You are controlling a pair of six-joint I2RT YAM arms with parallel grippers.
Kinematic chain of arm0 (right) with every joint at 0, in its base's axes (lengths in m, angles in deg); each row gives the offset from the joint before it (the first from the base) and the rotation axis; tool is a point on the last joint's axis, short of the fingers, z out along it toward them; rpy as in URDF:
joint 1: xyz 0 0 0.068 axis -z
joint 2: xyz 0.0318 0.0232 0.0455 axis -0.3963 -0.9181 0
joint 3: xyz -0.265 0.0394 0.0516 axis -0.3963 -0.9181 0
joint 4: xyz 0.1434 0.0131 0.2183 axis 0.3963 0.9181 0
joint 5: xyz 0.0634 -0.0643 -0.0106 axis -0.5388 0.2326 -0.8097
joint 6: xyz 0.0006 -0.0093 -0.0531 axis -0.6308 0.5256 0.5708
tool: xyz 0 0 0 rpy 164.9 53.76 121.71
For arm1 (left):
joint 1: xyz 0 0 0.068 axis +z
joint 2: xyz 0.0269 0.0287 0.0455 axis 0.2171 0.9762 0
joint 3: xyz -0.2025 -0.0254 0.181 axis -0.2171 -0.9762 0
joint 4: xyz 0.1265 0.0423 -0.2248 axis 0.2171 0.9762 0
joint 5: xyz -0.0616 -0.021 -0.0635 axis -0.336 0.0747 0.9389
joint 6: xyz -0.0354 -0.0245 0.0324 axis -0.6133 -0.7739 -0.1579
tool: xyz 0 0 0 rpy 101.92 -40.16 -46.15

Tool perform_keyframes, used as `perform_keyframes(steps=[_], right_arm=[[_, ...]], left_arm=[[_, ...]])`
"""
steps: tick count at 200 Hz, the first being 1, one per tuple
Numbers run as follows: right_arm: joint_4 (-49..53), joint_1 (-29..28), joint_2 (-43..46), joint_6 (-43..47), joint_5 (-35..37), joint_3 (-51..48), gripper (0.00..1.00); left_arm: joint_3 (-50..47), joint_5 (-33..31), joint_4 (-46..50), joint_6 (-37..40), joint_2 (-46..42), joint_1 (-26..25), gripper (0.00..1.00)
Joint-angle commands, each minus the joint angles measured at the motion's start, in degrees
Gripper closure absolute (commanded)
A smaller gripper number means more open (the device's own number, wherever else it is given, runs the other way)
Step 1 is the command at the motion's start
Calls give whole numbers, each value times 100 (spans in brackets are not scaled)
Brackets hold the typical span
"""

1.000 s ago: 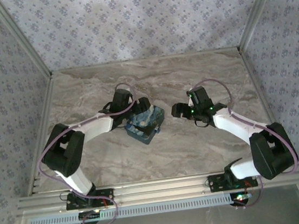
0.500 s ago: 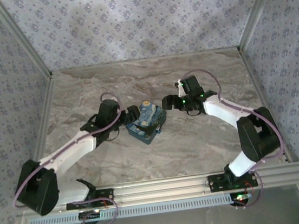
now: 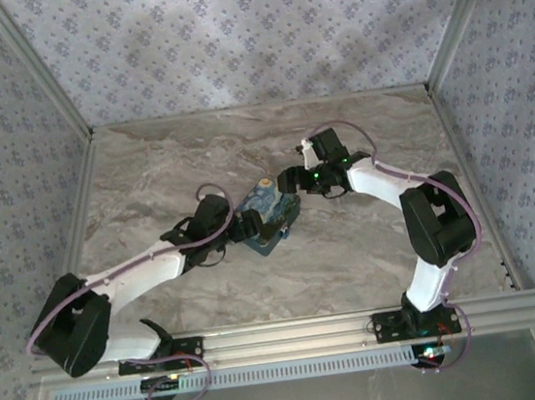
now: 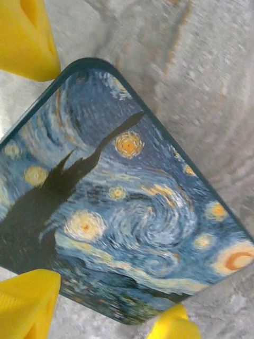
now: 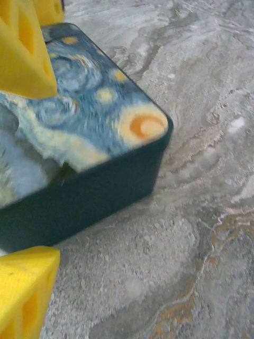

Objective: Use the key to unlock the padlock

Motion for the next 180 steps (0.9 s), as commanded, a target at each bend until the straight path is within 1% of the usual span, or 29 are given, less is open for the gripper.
perform_keyframes(steps=[1, 35, 43, 68, 86, 102, 145, 180], right_arm=[[129, -28, 147, 138, -225, -174, 28], [153, -76, 620, 71, -156, -668, 29], [122, -108, 710, 13, -138, -774, 30], [18, -229, 877, -147, 119, -935, 33], [22, -211, 765, -232, 299, -830, 36], [8, -172, 589, -249, 306, -645, 39], [-10, -121, 164, -264, 401, -168, 40], [-18, 15, 54, -302, 457, -62, 40]], left_arm=[[347, 47, -357, 197, 277, 118, 8], [722, 316, -521, 374, 768, 396, 9], [829, 381, -555, 423, 887, 435, 9], [1231, 654, -606, 501, 1323, 533, 9], [1475, 829, -637, 506, 1617, 588, 11], [1652, 966, -662, 501, 1803, 626, 11], [2050, 1089, -622, 598, 2163, 673, 11], [2497, 1202, -516, 710, 2535, 688, 12]])
